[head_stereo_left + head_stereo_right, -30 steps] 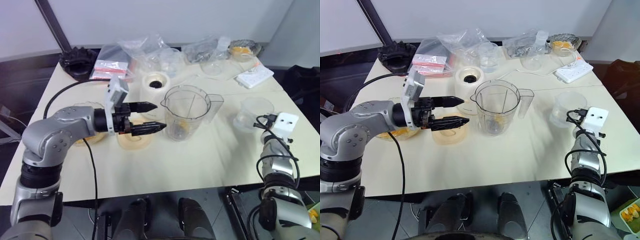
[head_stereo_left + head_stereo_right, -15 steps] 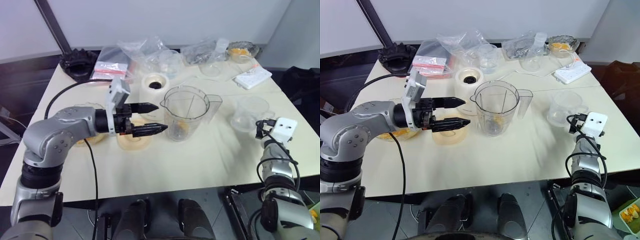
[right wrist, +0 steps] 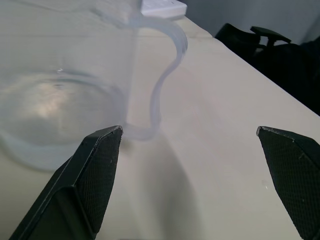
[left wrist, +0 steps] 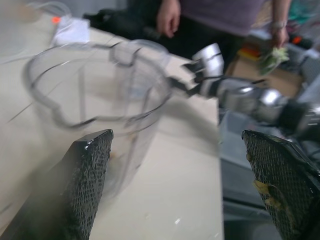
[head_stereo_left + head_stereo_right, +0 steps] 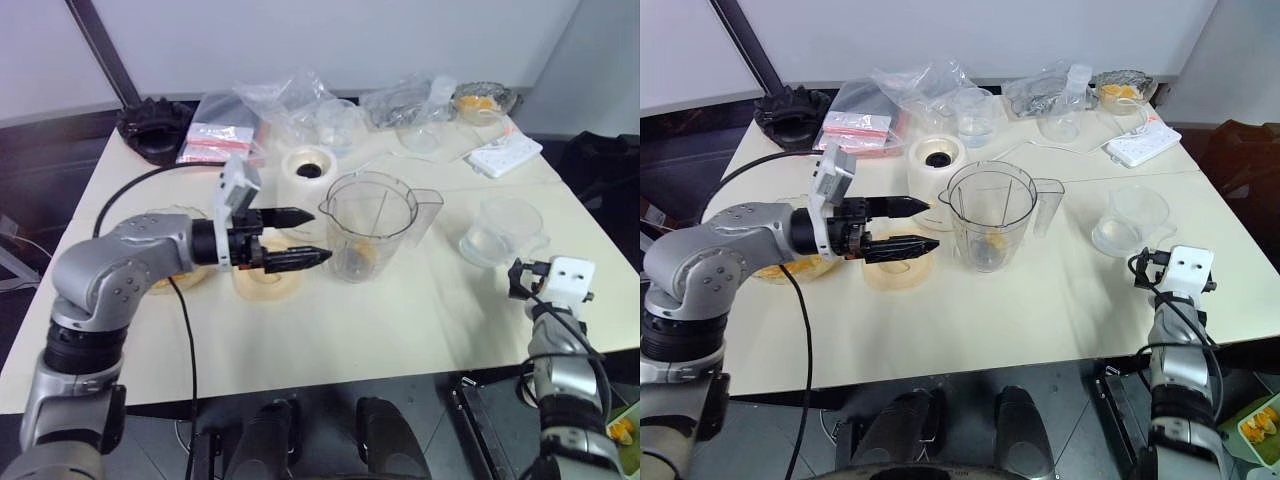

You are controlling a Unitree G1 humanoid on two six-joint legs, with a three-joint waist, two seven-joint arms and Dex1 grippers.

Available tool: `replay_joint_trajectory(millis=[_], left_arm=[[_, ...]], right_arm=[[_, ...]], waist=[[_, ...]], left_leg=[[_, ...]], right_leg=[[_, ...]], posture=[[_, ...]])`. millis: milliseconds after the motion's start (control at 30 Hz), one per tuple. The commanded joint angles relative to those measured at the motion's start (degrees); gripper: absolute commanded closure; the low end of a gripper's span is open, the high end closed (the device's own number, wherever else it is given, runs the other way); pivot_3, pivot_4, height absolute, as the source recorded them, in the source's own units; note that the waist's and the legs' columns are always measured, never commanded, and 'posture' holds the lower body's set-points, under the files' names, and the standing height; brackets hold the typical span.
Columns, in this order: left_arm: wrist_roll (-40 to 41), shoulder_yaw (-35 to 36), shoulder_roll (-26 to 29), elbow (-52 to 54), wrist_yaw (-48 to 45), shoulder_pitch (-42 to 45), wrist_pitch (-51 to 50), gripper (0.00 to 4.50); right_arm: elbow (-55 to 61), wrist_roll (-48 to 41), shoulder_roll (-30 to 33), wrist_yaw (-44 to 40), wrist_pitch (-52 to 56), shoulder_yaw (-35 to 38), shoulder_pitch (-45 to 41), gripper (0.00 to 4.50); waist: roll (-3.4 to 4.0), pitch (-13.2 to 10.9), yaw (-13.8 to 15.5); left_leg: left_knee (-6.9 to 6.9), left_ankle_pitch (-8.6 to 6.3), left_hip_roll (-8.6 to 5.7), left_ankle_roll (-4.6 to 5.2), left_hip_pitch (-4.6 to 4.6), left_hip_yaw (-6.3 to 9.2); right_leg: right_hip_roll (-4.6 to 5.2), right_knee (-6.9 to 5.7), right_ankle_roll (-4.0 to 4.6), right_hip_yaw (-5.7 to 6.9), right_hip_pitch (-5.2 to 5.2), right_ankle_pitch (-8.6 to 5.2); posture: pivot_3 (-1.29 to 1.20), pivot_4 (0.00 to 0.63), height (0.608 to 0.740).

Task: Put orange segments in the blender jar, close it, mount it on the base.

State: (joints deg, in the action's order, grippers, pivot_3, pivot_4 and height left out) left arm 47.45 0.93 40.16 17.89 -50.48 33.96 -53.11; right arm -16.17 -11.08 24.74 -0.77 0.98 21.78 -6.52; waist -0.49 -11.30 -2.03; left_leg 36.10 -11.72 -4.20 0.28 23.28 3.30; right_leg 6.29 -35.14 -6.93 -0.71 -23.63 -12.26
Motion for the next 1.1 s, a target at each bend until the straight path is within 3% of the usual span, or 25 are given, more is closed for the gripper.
replay_joint_trajectory(millis=[33, 133, 267, 367, 500, 567, 767, 900, 1100], left_arm=[[-4.61, 0.39, 5.19, -2.62, -4.60, 1.22, 4.23, 0.17], [-11.46, -3.50, 9.62, -8.91, -10.83, 3.48, 10.40, 0.17], [-19.66, -8.99, 11.72, -16.53, -17.46, 5.86, 18.48, 0.17], [-32.32, -18.97, 8.34, -29.85, -23.55, 11.33, 33.66, 0.17], [-42.73, -25.66, 1.94, -48.48, -28.94, 19.46, 51.19, 0.17], [-46.87, -27.64, -1.22, -58.76, -30.16, 23.69, 59.30, 0.17], [-61.29, -33.18, -7.81, -81.98, -21.57, 32.72, 79.08, 0.17], [-64.48, -32.57, -11.15, -89.27, -18.90, 35.45, 81.42, 0.17], [-66.10, -30.92, -13.68, -92.04, -18.71, 36.84, 82.75, 0.17]], right_arm=[[17.04, -7.23, 0.21, -4.46, 5.93, 3.48, 6.98, 0.04], [29.09, -15.45, 1.45, -9.98, 12.12, 7.31, 16.04, 0.04], [37.53, -23.15, 3.05, -15.37, 18.10, 10.20, 22.09, 0.04], [45.84, -34.57, 8.03, -24.71, 26.53, 12.23, 29.27, 0.04], [50.72, -41.10, 13.37, -26.87, 32.77, 12.96, 30.05, 0.04], [52.77, -43.45, 14.88, -27.01, 34.80, 13.10, 29.75, 0.04], [59.04, -46.34, 16.05, -24.44, 38.24, 11.51, 29.17, 0.04], [62.94, -48.51, 15.02, -21.10, 38.62, 10.51, 28.00, 0.04], [66.98, -51.10, 14.51, -17.82, 38.93, 9.48, 29.87, 0.04]], waist=[[0.00, 0.00, -0.02], [0.00, 0.00, 0.55], [0.00, 0.01, 1.27], [0.06, 0.05, 1.66], [0.03, 0.06, 2.46], [-0.10, 0.11, 2.67], [-0.16, 0.10, 3.14], [-0.19, 0.09, 3.11], [-0.25, 0.09, 2.89]], left_leg=[[-0.03, 0.00, 0.03, 0.00, 0.01, 0.01], [-0.07, -0.02, 0.04, 0.00, 0.05, 0.01], [-0.08, -0.12, 0.06, -0.12, 0.10, -0.03], [-0.07, -0.17, 0.06, -0.16, 0.21, -0.02], [-0.18, -0.18, 0.19, -0.14, 0.41, -0.03], [-0.04, -0.19, 0.19, -0.03, 1.02, -0.03], [0.10, -0.30, 0.03, 0.47, 1.86, -0.01], [0.36, -0.37, -0.03, 0.59, 2.05, -0.01], [1.22, -0.48, 0.01, 0.77, 2.06, 0.04]], right_leg=[[-0.02, 0.01, 0.00, 0.00, -0.02, -0.01], [-0.01, 0.05, -0.04, 0.00, -0.06, -0.05], [0.11, 0.18, -0.17, -0.01, -0.08, -0.14], [0.34, 0.29, -0.18, -0.05, -0.07, -0.14], [0.43, 0.84, -0.09, 0.23, -0.04, -0.08], [0.48, 0.98, 0.14, 0.39, -0.48, 0.11], [0.51, 0.99, -0.47, 0.85, -1.16, 0.57], [0.51, 1.00, -0.67, 0.87, -1.21, 0.66], [0.49, 1.03, -0.83, 0.93, -0.77, 0.68]], posture=[[0.00, 0.150, 0.740], [0.00, 0.150, 0.740], [0.00, 0.150, 0.740], [0.00, 0.150, 0.740], [0.00, 0.150, 0.740], [0.00, 0.150, 0.740], [0.00, 0.150, 0.740], [0.00, 0.150, 0.740], [0.00, 0.150, 0.740]])
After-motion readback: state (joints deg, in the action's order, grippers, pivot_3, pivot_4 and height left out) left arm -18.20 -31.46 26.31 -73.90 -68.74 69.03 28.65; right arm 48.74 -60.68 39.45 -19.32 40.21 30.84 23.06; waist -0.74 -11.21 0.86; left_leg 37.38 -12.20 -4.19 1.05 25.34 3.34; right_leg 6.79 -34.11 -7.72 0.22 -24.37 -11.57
